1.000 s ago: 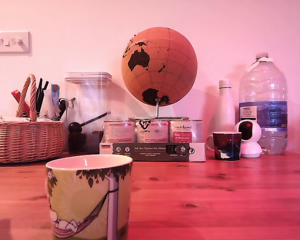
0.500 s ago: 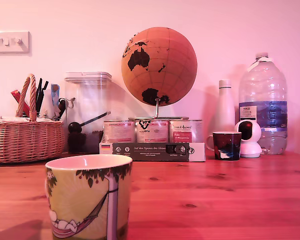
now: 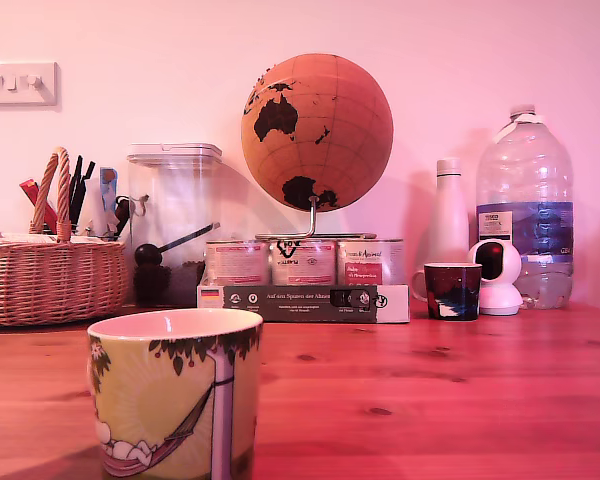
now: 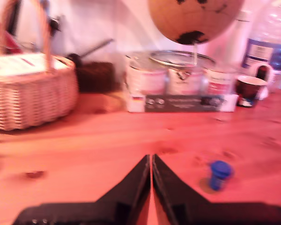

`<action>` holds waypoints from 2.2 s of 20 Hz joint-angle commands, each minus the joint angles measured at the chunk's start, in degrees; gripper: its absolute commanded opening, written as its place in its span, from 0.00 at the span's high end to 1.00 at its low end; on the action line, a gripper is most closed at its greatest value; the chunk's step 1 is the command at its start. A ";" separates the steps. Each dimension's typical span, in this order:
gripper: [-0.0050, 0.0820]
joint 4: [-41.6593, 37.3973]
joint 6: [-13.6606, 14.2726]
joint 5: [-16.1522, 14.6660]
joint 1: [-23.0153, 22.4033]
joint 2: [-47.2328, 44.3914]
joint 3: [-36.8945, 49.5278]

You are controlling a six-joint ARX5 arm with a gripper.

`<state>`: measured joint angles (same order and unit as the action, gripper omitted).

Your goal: Pick up the coffee capsules on the table and drop them inside the coffee cup

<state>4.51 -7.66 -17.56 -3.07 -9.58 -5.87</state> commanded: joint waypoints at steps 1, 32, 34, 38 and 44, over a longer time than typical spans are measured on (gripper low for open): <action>0.96 -1.55 -0.52 -0.76 0.07 -3.78 0.39; 0.86 -35.06 21.33 -43.08 14.23 -63.58 -7.89; 0.70 -35.26 21.92 -42.21 13.77 -64.52 -8.55; 0.12 -36.79 23.32 -39.74 11.63 -64.76 -8.63; 0.12 -36.35 27.02 -39.76 8.11 -65.53 -8.63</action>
<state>-31.66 18.57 -57.10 5.37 -74.11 -14.39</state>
